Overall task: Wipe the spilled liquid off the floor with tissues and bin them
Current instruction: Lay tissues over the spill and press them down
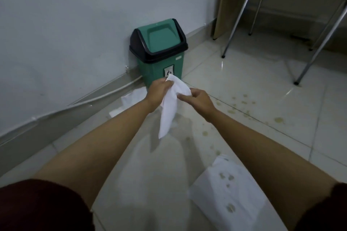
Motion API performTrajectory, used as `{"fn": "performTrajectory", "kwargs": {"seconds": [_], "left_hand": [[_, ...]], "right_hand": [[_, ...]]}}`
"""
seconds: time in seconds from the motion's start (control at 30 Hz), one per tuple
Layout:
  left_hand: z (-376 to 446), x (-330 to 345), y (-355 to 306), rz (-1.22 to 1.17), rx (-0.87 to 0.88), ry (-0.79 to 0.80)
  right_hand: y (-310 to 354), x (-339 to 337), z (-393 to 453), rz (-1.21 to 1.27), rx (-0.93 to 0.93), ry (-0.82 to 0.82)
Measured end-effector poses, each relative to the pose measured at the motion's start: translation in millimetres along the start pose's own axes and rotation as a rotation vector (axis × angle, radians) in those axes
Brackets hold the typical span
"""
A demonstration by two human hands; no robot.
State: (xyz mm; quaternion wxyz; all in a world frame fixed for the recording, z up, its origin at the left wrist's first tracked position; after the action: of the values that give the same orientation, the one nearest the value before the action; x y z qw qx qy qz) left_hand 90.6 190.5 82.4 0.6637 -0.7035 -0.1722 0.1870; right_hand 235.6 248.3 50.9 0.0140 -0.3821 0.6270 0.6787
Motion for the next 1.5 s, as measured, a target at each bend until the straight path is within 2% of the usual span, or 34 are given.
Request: {"fn": "performTrajectory", "kwargs": {"seconds": [0.13, 0.23, 0.37, 0.47, 0.63, 0.87, 1.23, 1.4, 1.5], "left_hand": [[-12, 28, 25, -0.043, -0.171, 0.08], [-20, 40, 48, -0.029, -0.281, 0.158], [-28, 56, 78, 0.196, -0.344, 0.265], [-31, 65, 96, 0.336, -0.317, 0.342], [-29, 63, 121, 0.491, -0.242, 0.351], [-22, 40, 139, 0.563, -0.225, 0.305], [-19, 38, 147, 0.621, -0.18, 0.27], [-20, 40, 142, 0.745, -0.079, 0.212], [-22, 43, 135, 0.784, 0.071, 0.22]], "right_hand": [[-38, -37, -22, 0.115, 0.094, -0.022], [-68, -53, -35, 0.076, 0.172, -0.032], [-104, -59, -50, -0.01, 0.189, -0.044], [-126, -55, -58, -0.095, 0.198, -0.049], [-152, -42, -59, -0.155, 0.192, -0.089], [-169, -26, -41, -0.307, 0.26, -0.043], [-162, -25, -20, -0.563, 0.283, -0.169], [-157, -23, -21, -0.676, 0.26, -0.231], [-151, -19, -29, -0.676, 0.191, -0.306]]}}
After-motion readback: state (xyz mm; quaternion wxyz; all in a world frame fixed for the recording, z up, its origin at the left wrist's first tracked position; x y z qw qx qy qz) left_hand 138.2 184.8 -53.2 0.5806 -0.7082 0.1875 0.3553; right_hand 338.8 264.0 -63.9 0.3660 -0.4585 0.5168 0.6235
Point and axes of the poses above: each hand's wrist, its own z-axis towards the middle knuckle, its own x-axis out of the palm, y = z × x, the point moved 4 cm from there along z, towards the middle knuckle, and after that the axes turned 13 degrees about -z, right-handed, at the moved point
